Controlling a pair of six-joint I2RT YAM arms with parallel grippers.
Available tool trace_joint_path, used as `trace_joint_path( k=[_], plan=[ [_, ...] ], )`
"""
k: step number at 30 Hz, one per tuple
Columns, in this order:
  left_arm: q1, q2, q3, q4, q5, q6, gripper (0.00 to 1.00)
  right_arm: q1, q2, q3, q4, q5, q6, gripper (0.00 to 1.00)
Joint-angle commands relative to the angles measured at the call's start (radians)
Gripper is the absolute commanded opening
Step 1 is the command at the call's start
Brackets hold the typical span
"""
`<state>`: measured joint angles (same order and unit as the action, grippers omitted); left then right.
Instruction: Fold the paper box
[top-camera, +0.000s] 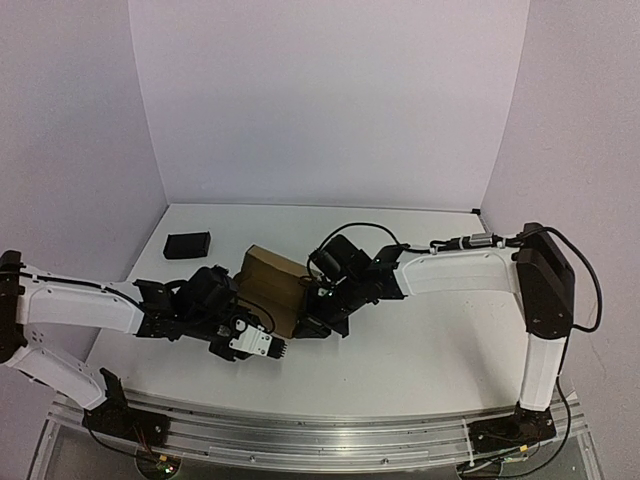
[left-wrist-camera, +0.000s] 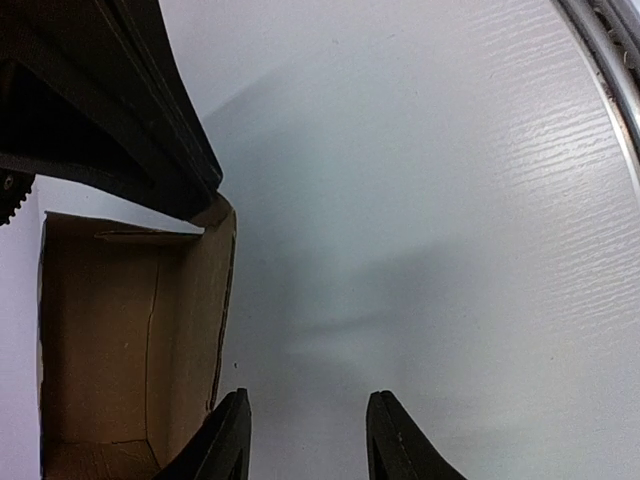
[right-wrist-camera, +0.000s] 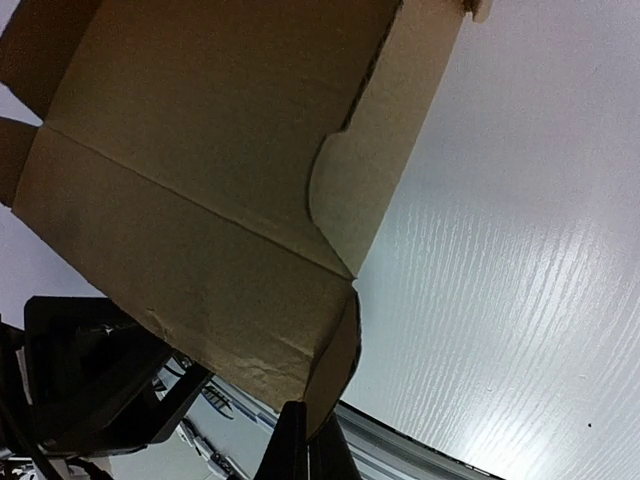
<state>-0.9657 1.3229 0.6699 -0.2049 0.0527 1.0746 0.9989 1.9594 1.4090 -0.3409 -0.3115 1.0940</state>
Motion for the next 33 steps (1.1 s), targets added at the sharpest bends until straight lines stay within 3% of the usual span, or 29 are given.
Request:
trace_joint_path(
  k=[1,5,10,17,20,24,26,28,33],
  plan=[
    [0.001,-0.052,0.005,0.076,-0.045,0.023,0.41,0.004,-0.057,0.008,0.005,-0.022,0.019,0.00],
    [0.003,-0.147,0.030,-0.018,0.118,0.056,0.45,-0.001,-0.068,0.002,0.008,-0.003,0.020,0.00],
    [0.011,-0.257,-0.040,-0.005,0.178,0.138,0.69,-0.008,-0.087,-0.006,0.006,0.001,0.020,0.00],
    [0.044,-0.155,0.031,0.005,0.174,0.110,0.86,-0.008,-0.099,-0.015,0.006,-0.004,0.023,0.00],
    [0.056,-0.061,0.069,-0.049,0.137,0.074,0.86,-0.008,-0.103,-0.010,0.005,0.006,0.013,0.00],
    [0.087,0.006,0.150,-0.193,0.192,-0.027,0.87,-0.010,-0.099,-0.014,0.006,0.011,0.011,0.00],
    [0.087,0.009,0.133,-0.166,0.168,-0.038,0.86,-0.010,-0.092,-0.005,0.006,0.009,0.008,0.00],
    [0.087,0.010,0.104,-0.082,0.106,-0.035,0.78,-0.010,-0.090,0.005,0.006,0.009,0.006,0.00],
    [0.087,0.035,0.119,-0.045,0.038,-0.034,0.42,-0.011,-0.106,0.000,0.006,0.005,0.004,0.00]
  ],
)
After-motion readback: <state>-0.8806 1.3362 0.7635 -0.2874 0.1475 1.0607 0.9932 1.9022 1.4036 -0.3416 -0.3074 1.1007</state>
